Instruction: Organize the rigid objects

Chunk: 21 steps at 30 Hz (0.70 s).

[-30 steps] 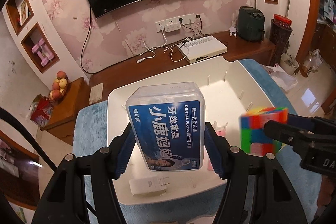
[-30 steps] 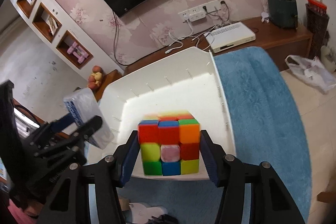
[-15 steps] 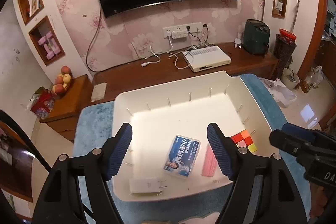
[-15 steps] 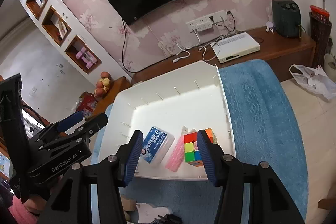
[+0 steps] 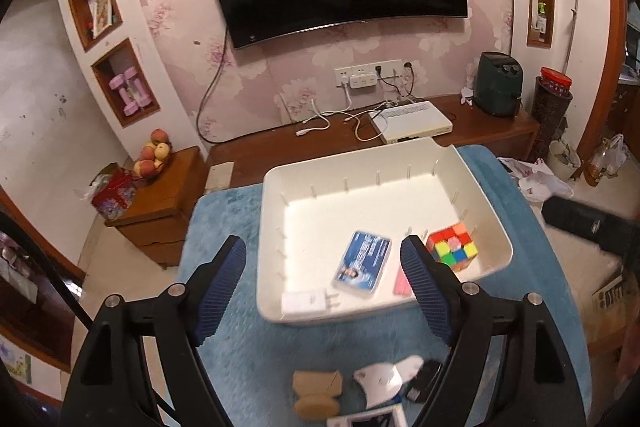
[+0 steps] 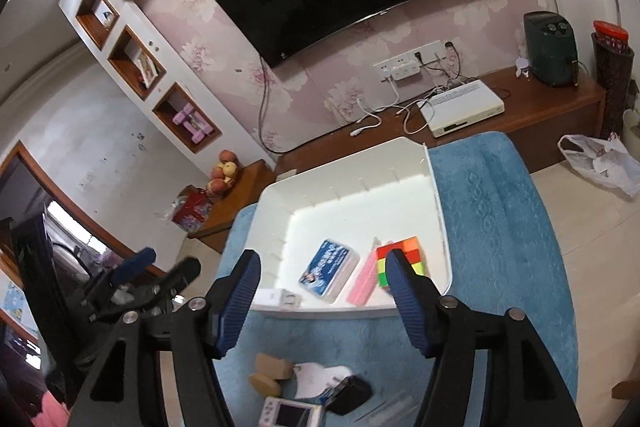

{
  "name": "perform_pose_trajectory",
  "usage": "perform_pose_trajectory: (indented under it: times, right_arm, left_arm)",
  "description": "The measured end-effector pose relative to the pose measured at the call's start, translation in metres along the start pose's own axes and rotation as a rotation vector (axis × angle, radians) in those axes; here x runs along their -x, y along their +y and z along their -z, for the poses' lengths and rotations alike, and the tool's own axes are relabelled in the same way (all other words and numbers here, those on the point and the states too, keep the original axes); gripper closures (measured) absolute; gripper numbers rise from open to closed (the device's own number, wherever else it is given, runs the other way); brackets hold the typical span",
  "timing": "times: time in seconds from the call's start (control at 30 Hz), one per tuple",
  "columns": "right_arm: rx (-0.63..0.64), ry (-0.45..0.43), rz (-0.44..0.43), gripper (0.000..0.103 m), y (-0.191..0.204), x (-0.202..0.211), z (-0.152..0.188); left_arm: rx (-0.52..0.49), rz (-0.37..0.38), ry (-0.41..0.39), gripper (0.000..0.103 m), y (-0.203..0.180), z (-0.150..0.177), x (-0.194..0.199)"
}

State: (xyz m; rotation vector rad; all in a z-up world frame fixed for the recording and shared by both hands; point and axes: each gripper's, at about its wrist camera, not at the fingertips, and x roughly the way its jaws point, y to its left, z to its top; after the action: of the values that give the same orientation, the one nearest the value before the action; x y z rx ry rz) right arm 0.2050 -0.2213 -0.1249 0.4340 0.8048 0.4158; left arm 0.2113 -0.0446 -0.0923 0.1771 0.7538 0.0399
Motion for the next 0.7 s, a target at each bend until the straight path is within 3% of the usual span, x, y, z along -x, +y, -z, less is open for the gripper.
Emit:
perform_pose_trajectory:
  times: [0.37, 0.7]
  right_arm:
    - [-0.078, 0.074, -0.085, 0.034, 0.005, 0.021, 0.026]
    - [-0.111, 0.187, -0.142, 0.030, 0.019, 0.021, 0.058]
  left_arm:
    - [0.001, -0.062, 0.026, 0.021, 0.007, 0.050, 0.046]
    - [0.067, -0.088, 0.146, 0.021, 0.021, 0.104, 0.061]
